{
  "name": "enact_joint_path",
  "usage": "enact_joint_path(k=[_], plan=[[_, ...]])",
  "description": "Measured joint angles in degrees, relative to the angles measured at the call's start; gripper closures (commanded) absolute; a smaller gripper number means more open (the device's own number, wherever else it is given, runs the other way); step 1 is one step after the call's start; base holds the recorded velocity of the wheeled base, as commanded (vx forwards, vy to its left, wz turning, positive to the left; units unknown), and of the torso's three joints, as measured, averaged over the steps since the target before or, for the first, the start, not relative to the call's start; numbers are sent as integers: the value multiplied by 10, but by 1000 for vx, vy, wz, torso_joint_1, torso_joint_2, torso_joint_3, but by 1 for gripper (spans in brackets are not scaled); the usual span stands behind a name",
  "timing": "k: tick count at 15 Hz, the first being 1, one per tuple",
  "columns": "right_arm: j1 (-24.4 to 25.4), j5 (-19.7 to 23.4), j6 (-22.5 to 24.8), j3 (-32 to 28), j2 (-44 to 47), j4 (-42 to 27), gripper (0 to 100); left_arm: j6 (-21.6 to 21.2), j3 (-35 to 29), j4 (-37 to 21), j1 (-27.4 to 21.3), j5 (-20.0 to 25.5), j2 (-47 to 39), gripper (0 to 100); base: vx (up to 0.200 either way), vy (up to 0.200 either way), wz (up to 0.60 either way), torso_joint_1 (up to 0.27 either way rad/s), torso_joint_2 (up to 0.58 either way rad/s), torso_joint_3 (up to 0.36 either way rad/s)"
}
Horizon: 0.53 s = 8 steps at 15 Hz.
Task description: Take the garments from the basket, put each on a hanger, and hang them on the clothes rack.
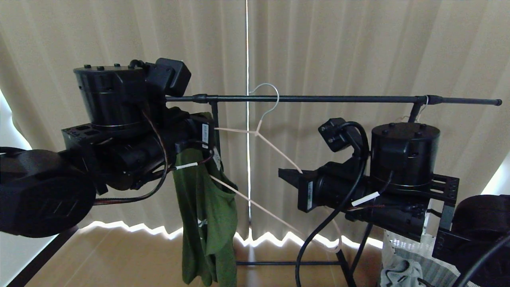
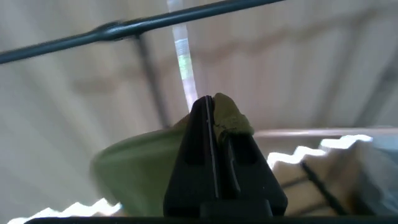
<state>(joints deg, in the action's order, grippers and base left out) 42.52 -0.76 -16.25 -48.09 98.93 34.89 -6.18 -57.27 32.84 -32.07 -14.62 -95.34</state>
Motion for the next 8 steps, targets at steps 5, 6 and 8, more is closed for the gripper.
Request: enact_joint_path(k=[5, 6, 8], plan=[[1, 0, -1, -4, 10, 1, 100, 2, 11, 2, -38, 50, 23, 100, 0, 0, 0, 0, 0, 0], [2, -1, -1, -8, 13, 2, 100, 3, 12, 2, -48, 53, 24, 100, 0, 0, 0, 0, 0, 0], [3, -2, -1, -13, 19, 2, 100, 3, 13, 8, -65, 55, 26, 100, 0, 0, 0, 0, 0, 0]])
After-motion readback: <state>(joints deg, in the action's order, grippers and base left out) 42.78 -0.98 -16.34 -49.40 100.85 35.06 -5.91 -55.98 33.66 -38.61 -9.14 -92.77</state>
